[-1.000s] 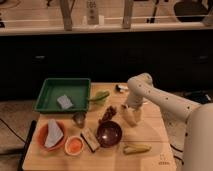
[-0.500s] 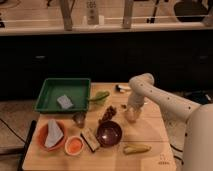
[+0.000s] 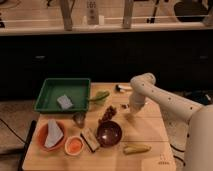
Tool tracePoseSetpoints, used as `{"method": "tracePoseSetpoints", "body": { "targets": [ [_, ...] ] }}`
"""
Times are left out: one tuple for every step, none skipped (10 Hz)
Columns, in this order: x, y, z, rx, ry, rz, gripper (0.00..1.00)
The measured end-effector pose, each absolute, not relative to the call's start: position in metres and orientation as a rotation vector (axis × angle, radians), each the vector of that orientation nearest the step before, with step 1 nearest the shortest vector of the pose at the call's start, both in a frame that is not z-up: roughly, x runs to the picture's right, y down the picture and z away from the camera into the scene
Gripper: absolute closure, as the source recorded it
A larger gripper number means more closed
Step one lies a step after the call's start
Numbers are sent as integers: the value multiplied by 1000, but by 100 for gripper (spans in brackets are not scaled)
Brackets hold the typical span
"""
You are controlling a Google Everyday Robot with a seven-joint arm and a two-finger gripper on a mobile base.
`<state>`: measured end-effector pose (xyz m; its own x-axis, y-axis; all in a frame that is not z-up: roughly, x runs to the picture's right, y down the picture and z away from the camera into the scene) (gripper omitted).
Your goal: Place fork in table surface
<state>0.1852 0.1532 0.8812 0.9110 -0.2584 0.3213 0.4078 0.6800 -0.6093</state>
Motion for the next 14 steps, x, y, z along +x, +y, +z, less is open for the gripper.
{"method": "tracePoseSetpoints", "body": {
  "targets": [
    [185, 145, 874, -717, -209, -380, 96],
    [187, 138, 866, -715, -207, -371, 89],
    [189, 132, 863, -715, -209, -361, 79],
    [188, 127, 865, -709, -213, -349, 69],
    [191, 126, 873, -707, -219, -326, 59],
    [196, 126, 881, -708, -221, -303, 49],
    [198, 123, 889, -700, -224, -282, 38],
    [196, 121, 894, -696, -225, -272, 30],
    [197, 119, 901, -689, -225, -255, 22],
    [199, 117, 905, -684, -222, -241, 20],
    [200, 116, 907, -679, -221, -233, 20],
    [199, 116, 910, -675, -219, -226, 20],
    [199, 115, 913, -671, -217, -220, 20],
    [199, 114, 915, -668, -216, -212, 20]
  ]
}}
